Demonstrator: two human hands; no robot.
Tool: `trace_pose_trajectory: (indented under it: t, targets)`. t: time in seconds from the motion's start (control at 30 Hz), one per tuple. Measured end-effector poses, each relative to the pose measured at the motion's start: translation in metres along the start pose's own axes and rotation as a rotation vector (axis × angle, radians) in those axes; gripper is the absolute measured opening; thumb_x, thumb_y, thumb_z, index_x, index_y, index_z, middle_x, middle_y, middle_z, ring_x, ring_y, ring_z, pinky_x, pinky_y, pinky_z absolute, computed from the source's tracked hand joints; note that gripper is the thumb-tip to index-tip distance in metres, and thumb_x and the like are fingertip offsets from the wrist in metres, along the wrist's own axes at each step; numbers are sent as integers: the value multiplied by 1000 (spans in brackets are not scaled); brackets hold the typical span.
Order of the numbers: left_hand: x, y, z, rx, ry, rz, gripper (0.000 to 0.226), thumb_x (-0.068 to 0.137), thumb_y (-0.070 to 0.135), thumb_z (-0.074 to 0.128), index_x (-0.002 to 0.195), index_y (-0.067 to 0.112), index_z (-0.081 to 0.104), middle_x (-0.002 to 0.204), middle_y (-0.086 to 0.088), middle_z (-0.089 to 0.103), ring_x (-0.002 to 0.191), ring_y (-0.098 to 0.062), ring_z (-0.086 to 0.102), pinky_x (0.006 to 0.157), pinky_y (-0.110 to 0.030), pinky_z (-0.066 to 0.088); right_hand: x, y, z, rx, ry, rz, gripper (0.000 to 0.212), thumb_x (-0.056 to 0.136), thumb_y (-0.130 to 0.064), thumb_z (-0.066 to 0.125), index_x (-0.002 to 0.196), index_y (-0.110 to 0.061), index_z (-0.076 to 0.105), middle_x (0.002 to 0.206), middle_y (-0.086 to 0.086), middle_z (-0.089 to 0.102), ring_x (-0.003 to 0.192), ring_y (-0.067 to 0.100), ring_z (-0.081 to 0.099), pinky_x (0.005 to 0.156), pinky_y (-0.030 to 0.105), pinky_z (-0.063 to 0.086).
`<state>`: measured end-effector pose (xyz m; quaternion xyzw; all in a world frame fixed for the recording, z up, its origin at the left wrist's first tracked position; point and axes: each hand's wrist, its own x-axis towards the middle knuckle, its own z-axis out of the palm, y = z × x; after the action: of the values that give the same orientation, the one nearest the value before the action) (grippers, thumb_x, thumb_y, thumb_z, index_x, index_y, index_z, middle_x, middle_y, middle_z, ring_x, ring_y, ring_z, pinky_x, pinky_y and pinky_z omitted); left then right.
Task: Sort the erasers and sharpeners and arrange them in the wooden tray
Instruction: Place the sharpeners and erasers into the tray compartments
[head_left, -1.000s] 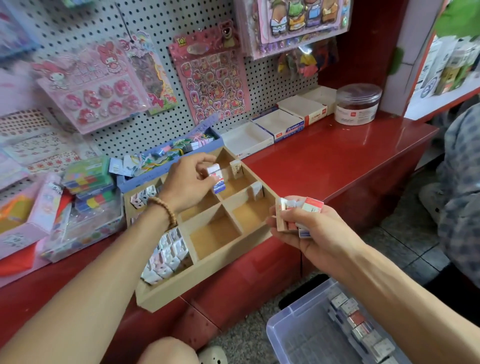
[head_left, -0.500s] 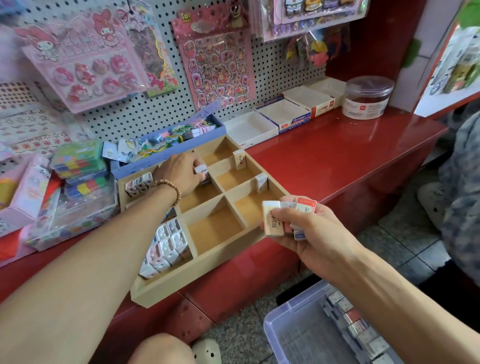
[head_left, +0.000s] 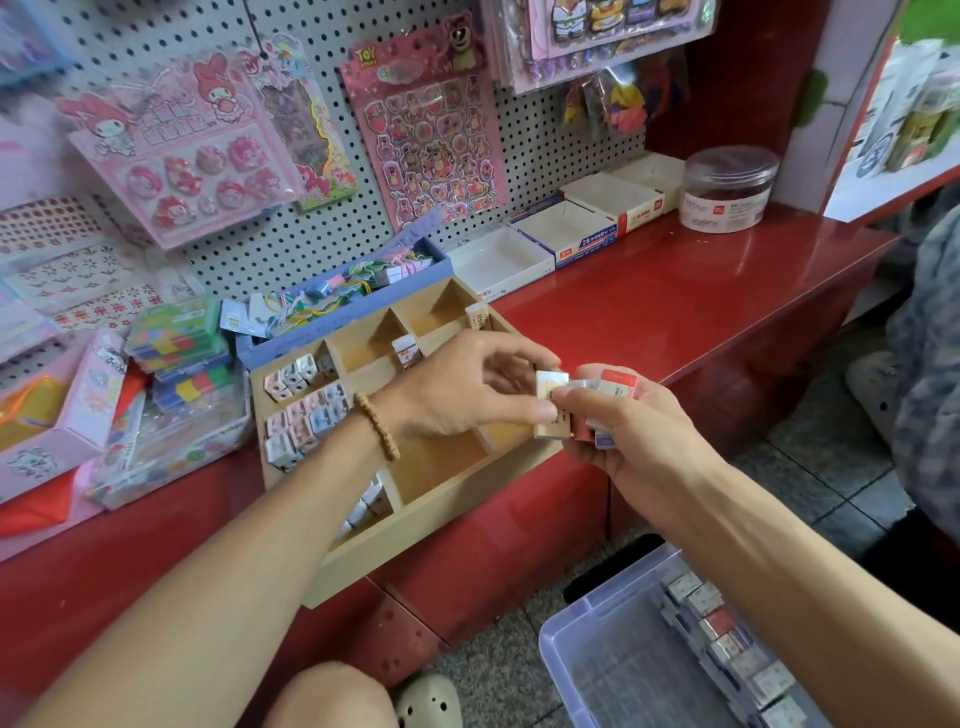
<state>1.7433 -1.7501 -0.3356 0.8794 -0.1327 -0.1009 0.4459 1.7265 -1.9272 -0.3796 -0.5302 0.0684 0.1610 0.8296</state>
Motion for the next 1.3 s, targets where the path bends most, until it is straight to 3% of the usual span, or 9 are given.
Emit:
trace_pose_trajectory:
  t: [0.1, 0.2, 0.37, 0.5, 0.57, 0.7, 0.83, 1.1, 1.3]
  targets:
    - [2, 10, 8, 10, -21, 17, 35, 77, 2, 80, 109, 10, 70, 102, -17, 70, 84, -16, 68, 75, -23, 54, -1, -5, -4, -16, -38, 3, 23, 83, -4, 74, 105, -1, 67, 79, 8, 69, 69, 15, 67, 58, 26, 55]
    - [4, 17, 4, -32, 47, 20, 28, 78, -2, 77, 102, 11, 68, 100, -23, 67, 84, -25, 68, 77, -35, 59, -2, -8, -6, 33, -47, 38, 9, 87, -10, 72, 82, -3, 69, 70, 6, 66, 68, 14, 67, 62, 27, 58]
    - [28, 4, -31, 53, 366, -63, 35, 81, -3, 74, 103, 21, 63, 87, -4, 66, 85, -24, 71, 79, -41, 61, 3, -15, -15, 229, 66, 132, 25, 94, -29, 66, 88, -7, 58, 68, 10, 55, 55, 16, 61, 50, 26, 55]
    - [57, -17, -45, 336, 511, -133, 30, 83, 8, 75, 108, 20, 64, 80, 11, 54, 71, -2, 57, 64, -17, 49, 11, -19, -22, 354, 23, 190, 32, 97, -36, 51, 105, -5, 52, 78, 13, 54, 65, 24, 59, 50, 30, 55]
    - [70, -28, -47, 430, 522, -165, 27, 82, 11, 77, 104, 19, 64, 78, 13, 52, 70, 1, 51, 62, -14, 40, 13, -21, -25, 347, -5, 191, 31, 96, -32, 46, 105, -3, 51, 78, 14, 54, 68, 26, 58, 51, 31, 55]
    - [93, -49, -47, 490, 469, -189, 24, 79, 11, 79, 96, 22, 66, 80, 9, 61, 82, -13, 62, 82, -34, 55, 15, -22, -27, 285, 34, 179, 15, 93, -12, 48, 88, -2, 58, 75, 15, 58, 65, 25, 62, 49, 30, 55]
    - [105, -64, -42, 628, 426, -151, 23, 80, 14, 77, 90, 28, 61, 90, 5, 60, 88, -18, 58, 83, -36, 52, 17, -19, -34, 280, 52, 164, 17, 95, -9, 48, 95, 2, 62, 79, 17, 61, 68, 26, 66, 56, 30, 59]
    - [107, -75, -36, 822, 444, -155, 32, 80, 32, 79, 105, 25, 60, 103, 3, 49, 94, -21, 58, 73, -33, 45, 21, -17, -39, 311, 10, 146, 22, 98, -6, 48, 109, 5, 63, 92, 18, 70, 91, 34, 65, 61, 32, 61]
    - [95, -54, -31, 798, 564, -79, 38, 87, 41, 67, 117, 19, 58, 116, -4, 52, 99, -22, 55, 74, -34, 47, 22, -14, -36, 253, -45, 83, 18, 101, -5, 49, 113, 4, 60, 89, 18, 72, 84, 29, 74, 64, 29, 60]
